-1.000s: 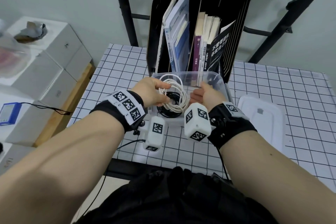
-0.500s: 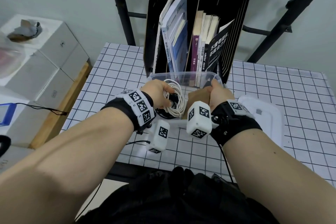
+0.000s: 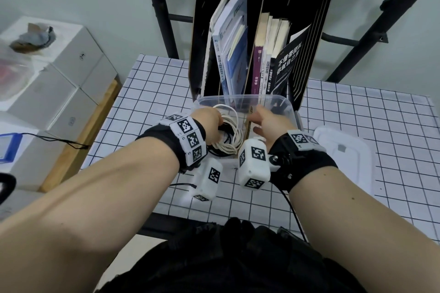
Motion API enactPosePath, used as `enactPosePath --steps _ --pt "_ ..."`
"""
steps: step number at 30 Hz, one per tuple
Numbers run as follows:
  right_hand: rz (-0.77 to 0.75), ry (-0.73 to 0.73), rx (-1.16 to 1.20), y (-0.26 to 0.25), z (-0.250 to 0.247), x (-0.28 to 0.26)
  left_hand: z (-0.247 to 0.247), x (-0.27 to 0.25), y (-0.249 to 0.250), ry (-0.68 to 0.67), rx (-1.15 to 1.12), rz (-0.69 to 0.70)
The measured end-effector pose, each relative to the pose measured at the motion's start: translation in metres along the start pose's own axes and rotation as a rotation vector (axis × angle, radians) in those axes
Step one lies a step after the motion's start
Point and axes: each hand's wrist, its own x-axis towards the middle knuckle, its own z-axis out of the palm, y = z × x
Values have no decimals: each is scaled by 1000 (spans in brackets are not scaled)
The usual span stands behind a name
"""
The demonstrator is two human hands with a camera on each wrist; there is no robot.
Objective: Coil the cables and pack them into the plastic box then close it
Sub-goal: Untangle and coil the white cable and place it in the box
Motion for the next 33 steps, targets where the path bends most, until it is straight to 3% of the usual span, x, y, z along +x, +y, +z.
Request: enactPosePath --steps 8,12,22,26,30,33 --pt "-61 -60 -227 -8 2 -4 0 6 4 -56 178 -27" --pt "-71 -22 -250 -3 1 -5 -1 1 3 -58 165 -15" --pt "-142 -130 -187 -7 8 -3 -24 -3 3 118 141 52" --pt "-139 -165 -256 -8 9 -2 -5 10 6 -13 147 96" --pt "-164 -201 -321 -7 10 3 3 10 4 -19 98 93" --pt "-139 -197 -327 -7 6 6 6 11 4 -107 141 85"
